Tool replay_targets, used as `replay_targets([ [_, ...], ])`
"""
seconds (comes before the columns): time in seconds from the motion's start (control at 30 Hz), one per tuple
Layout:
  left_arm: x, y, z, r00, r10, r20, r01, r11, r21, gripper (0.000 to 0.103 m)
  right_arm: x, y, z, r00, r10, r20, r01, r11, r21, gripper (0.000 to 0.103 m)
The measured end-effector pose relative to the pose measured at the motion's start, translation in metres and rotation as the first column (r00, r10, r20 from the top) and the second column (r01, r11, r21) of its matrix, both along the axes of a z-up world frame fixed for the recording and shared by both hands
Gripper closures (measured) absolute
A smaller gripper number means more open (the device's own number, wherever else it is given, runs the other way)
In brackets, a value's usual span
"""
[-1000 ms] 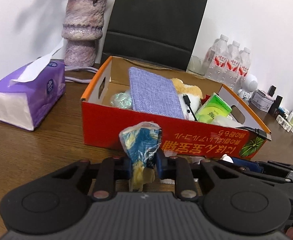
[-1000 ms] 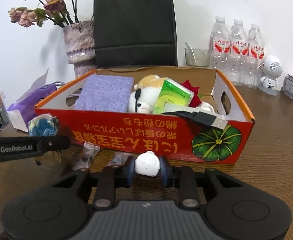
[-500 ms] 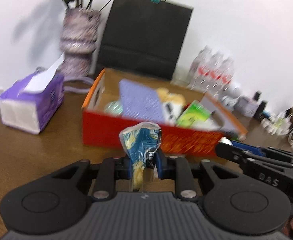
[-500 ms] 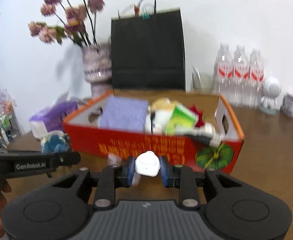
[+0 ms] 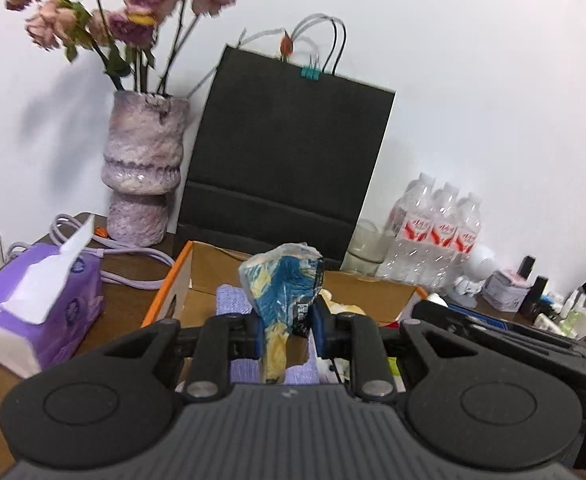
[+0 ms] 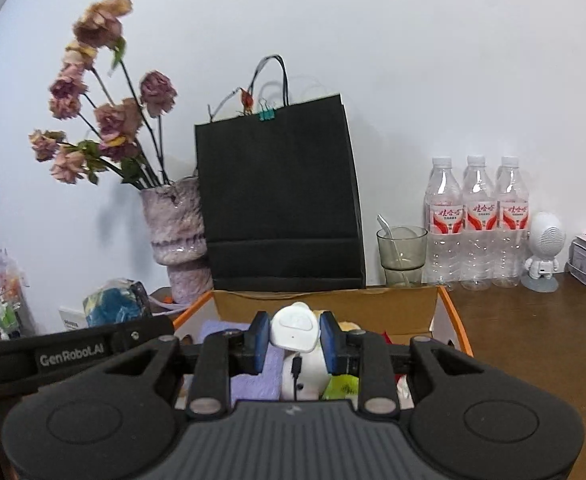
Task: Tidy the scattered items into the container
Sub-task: 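Carry the snack bag and white cap into the box and open both tools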
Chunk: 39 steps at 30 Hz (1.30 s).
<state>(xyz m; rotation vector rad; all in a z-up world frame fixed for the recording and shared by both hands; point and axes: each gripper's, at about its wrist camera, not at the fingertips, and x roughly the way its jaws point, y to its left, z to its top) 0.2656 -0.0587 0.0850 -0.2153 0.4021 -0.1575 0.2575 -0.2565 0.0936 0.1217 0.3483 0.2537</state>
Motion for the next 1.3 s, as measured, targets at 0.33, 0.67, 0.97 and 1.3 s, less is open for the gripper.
replay_targets([
  [0.33, 0.045, 0.0, -0.037, 0.994, 0.029, -0.106, -0.02, 0.997, 0.077, 0.081, 0.047, 0.009, -0.03, 0.996, 0.012, -0.093, -0.019, 0.997, -0.081, 0.077],
  [0.67, 0.038, -0.003, -0.037, 0.991, 0.091, -0.097, -0.08, 0.991, 0.11, 0.013, 0.051, -0.007, -0.03, 0.988, 0.014, -0.154, -0.015, 1.0, -0.011, 0.063],
  [0.97, 0.032, -0.005, -0.025, 0.988, 0.132, -0.084, -0.117, 0.978, 0.172, 0.0, 0.049, -0.012, -0.021, 0.982, -0.026, -0.187, 0.013, 0.998, -0.067, 0.0],
  [1.3, 0.033, -0.005, -0.029, 0.987, 0.126, -0.103, -0.108, 0.98, 0.166, 0.0, 0.05, -0.013, -0.021, 0.98, -0.049, -0.193, 0.034, 0.996, -0.078, 0.0],
])
